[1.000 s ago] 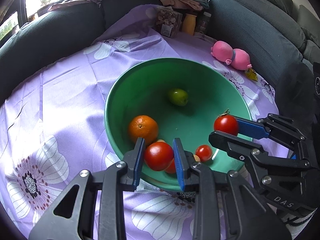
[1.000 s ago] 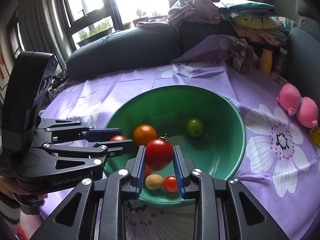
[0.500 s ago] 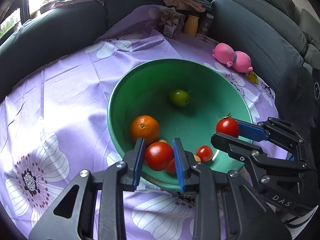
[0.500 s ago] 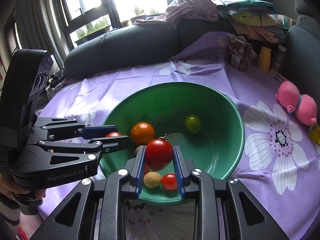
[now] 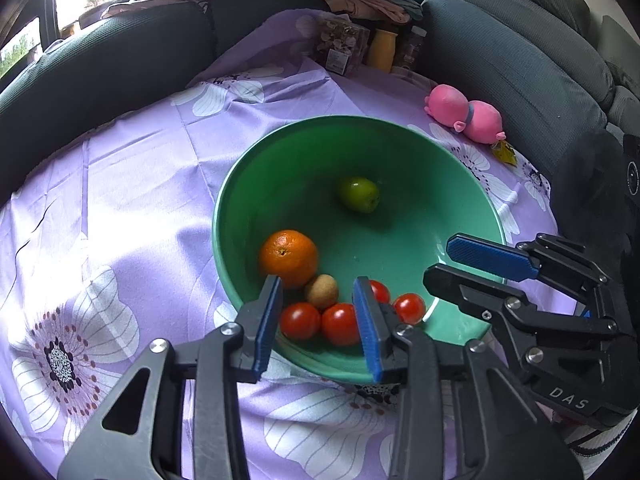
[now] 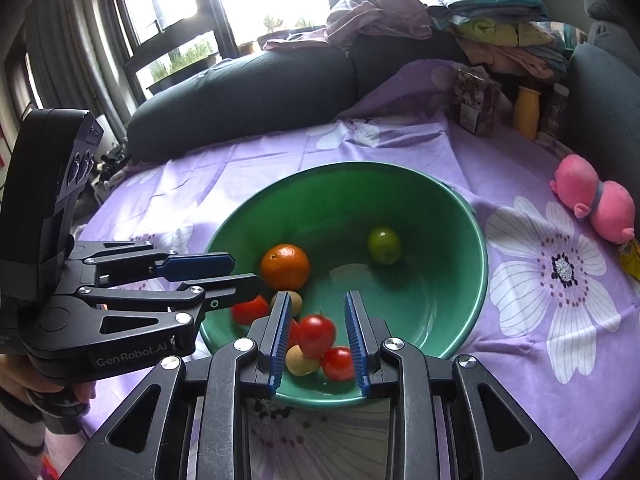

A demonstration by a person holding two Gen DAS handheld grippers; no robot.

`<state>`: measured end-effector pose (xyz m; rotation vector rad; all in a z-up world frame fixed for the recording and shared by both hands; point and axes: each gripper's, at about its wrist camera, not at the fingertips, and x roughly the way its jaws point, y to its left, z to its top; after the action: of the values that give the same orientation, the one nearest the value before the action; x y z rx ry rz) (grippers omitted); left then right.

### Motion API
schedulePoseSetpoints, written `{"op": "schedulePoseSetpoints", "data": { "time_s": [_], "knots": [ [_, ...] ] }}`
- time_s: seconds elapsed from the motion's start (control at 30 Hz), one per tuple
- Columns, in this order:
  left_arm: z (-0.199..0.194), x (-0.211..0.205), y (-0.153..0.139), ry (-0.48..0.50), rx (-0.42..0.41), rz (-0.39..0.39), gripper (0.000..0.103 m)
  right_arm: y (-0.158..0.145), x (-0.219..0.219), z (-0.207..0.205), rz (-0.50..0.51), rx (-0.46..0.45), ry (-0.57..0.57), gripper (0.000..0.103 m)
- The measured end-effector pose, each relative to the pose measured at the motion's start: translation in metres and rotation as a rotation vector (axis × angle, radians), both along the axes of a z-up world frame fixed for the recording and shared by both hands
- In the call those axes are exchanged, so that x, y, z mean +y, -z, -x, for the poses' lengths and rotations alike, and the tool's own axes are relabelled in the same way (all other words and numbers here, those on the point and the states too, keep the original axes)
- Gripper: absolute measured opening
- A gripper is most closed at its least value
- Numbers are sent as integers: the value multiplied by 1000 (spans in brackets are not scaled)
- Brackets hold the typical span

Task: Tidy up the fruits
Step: 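Lower the tomato into the green bowl and open the right gripper, then move the right tool back toward the small orange on the cloth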

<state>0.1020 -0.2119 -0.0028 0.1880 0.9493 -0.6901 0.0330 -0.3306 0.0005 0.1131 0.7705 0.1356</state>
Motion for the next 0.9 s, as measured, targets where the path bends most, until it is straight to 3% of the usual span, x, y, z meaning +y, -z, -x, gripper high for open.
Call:
{"op": "schedulePoseSetpoints", "data": {
  "time_s": [0.2, 0.9],
  "knots": [
    [1, 0, 0, -3, -1, 2, 39, 0, -1, 0, 0, 1, 5, 29],
    [7, -6, -5, -14, -18, 8, 68, -3, -9, 6, -4, 3, 38, 40]
  ]
}}
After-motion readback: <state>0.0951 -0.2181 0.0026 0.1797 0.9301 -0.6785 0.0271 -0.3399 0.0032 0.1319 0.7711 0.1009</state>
